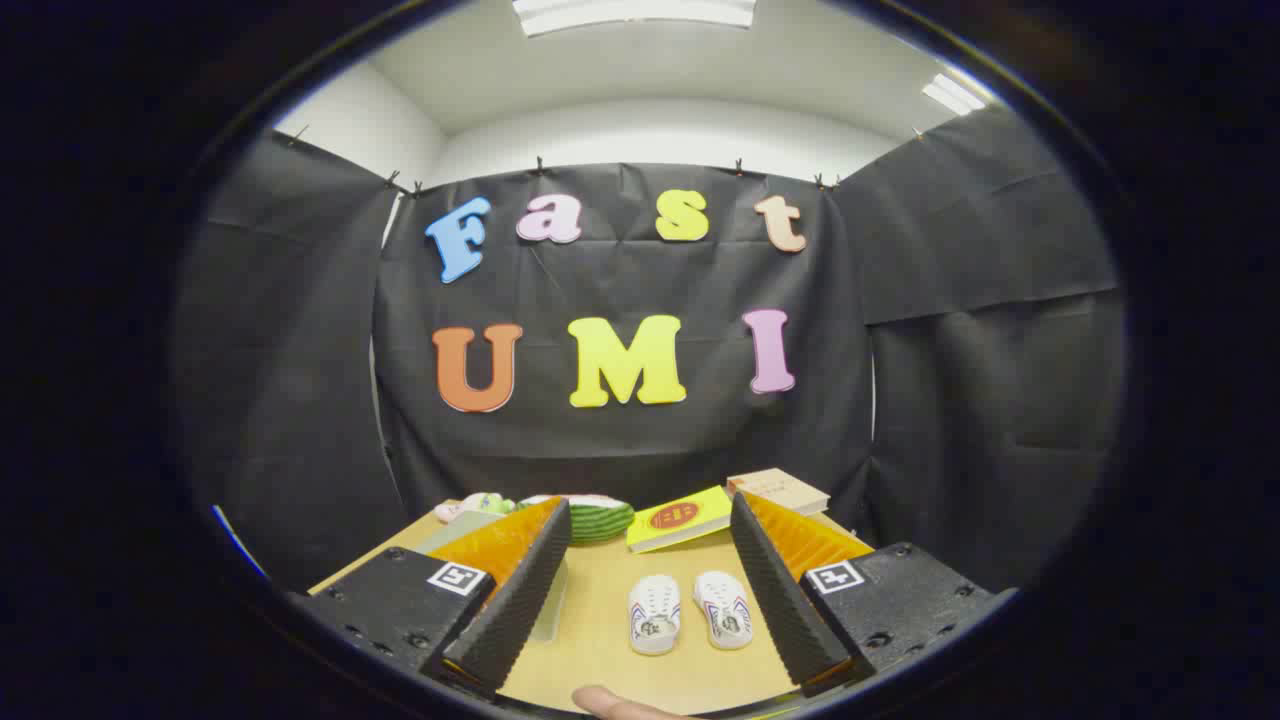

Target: Open the storage box then place both shoes into the box .Put the left shoe in first, then the right shoe, with the right side of both shoes facing outward in a uniform manner.

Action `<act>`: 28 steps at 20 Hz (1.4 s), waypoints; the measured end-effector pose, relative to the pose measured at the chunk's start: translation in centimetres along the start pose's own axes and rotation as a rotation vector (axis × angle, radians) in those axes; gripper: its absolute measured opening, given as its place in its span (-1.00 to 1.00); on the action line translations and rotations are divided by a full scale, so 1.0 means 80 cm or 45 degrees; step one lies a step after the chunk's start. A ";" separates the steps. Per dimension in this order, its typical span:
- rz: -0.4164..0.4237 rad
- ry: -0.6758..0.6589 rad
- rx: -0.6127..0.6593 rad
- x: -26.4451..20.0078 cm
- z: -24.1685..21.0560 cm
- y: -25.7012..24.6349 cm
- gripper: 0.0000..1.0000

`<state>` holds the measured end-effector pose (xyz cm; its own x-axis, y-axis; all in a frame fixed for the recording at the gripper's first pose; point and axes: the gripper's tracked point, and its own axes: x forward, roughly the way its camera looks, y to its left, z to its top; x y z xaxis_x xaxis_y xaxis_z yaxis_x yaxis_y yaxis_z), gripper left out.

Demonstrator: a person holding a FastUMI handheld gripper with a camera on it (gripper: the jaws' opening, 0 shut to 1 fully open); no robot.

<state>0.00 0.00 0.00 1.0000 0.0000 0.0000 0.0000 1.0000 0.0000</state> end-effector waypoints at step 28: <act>0.280 0.274 0.281 0.106 -0.088 0.006 0.98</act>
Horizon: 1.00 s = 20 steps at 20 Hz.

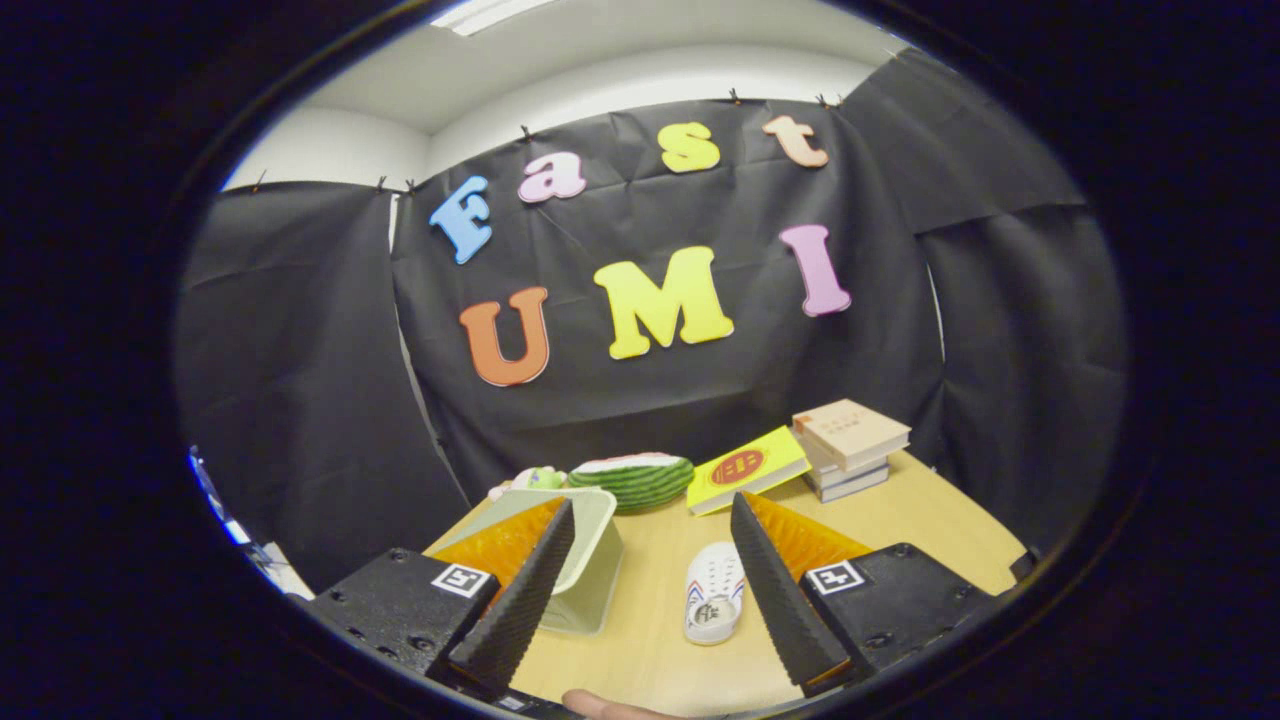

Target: Open the storage box then place both shoes into the box .Put the left shoe in first, then the right shoe, with the right side of both shoes facing outward in a uniform manner.

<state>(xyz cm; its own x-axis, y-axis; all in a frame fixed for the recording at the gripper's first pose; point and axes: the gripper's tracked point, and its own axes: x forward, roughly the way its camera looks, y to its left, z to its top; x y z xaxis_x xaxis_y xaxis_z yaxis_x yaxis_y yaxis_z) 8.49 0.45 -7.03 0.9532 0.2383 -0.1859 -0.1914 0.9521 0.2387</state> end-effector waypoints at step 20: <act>0.898 0.921 0.986 0.268 -0.151 0.044 0.98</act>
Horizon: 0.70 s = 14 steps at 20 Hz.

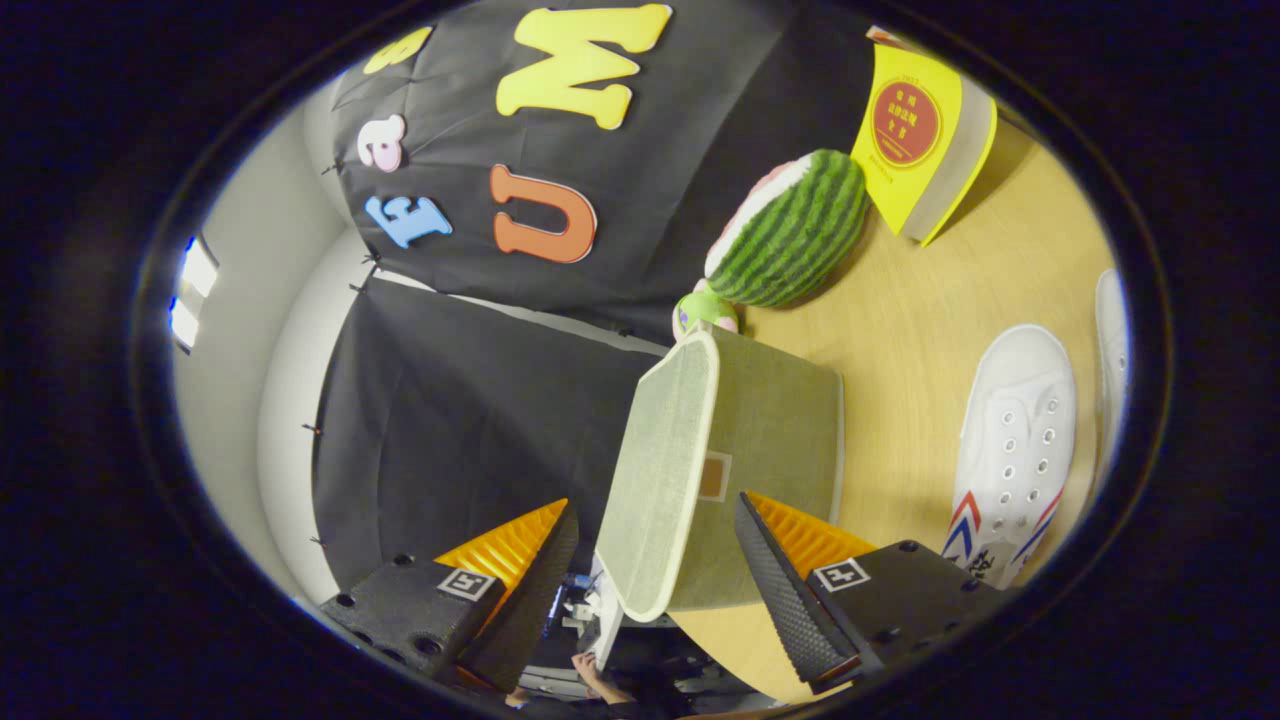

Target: Open the storage box then place both shoes into the box .Put the left shoe in first, then the right shoe, with the right side of both shoes facing outward in a uniform manner.

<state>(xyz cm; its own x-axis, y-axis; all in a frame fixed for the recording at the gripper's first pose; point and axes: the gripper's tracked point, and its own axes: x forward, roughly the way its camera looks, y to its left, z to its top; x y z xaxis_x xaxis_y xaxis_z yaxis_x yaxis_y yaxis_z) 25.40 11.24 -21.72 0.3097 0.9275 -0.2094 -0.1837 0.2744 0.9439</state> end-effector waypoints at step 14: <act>0.143 0.233 0.235 0.068 0.013 -0.018 -0.80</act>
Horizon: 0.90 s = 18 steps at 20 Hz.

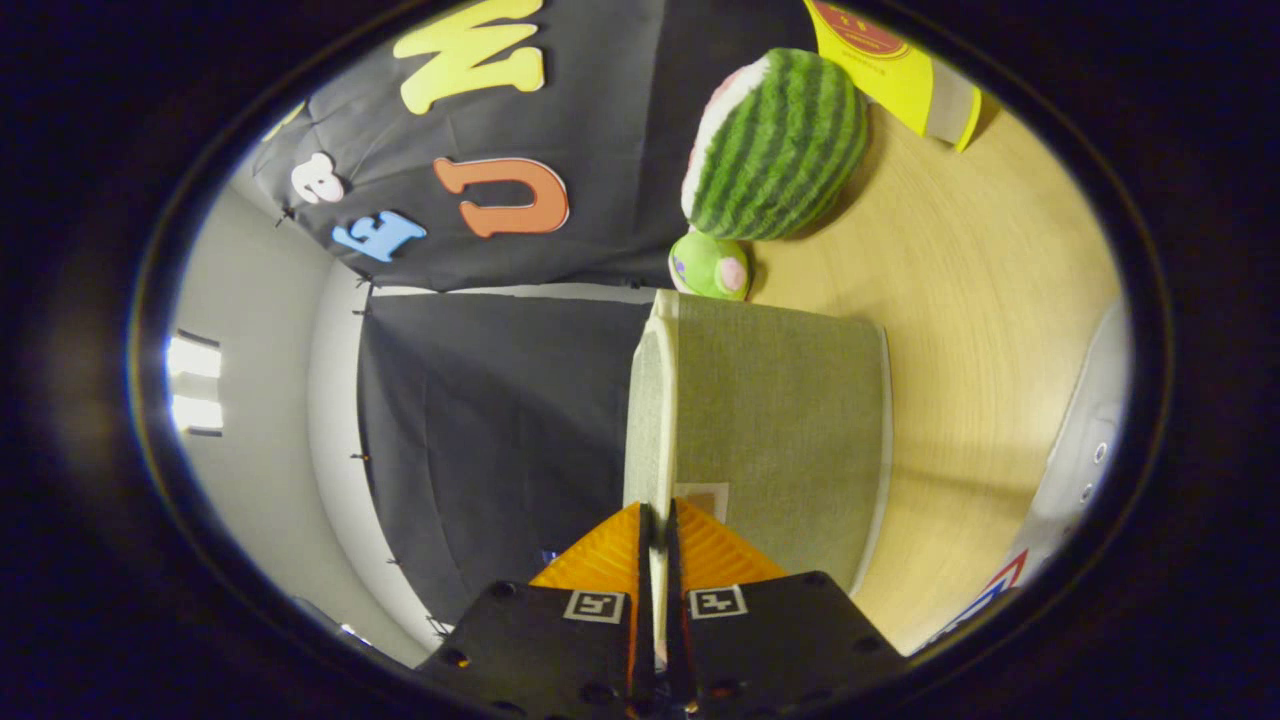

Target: Open the storage box then place both shoes into the box .Put the left shoe in first, then the right shoe, with the right side of both shoes facing outward in a uniform manner.

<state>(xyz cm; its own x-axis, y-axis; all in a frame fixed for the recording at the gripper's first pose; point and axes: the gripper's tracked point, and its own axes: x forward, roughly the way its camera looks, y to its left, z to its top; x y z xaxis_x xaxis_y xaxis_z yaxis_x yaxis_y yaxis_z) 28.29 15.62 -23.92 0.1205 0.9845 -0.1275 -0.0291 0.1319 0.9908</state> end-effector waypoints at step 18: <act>0.082 -0.059 -0.147 0.092 -0.052 0.208 -0.89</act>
<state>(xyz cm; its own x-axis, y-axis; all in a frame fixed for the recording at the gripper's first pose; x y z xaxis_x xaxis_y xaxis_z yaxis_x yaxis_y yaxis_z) 24.59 25.52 -8.53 0.1606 0.9852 -0.0591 -0.1519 0.0839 0.9848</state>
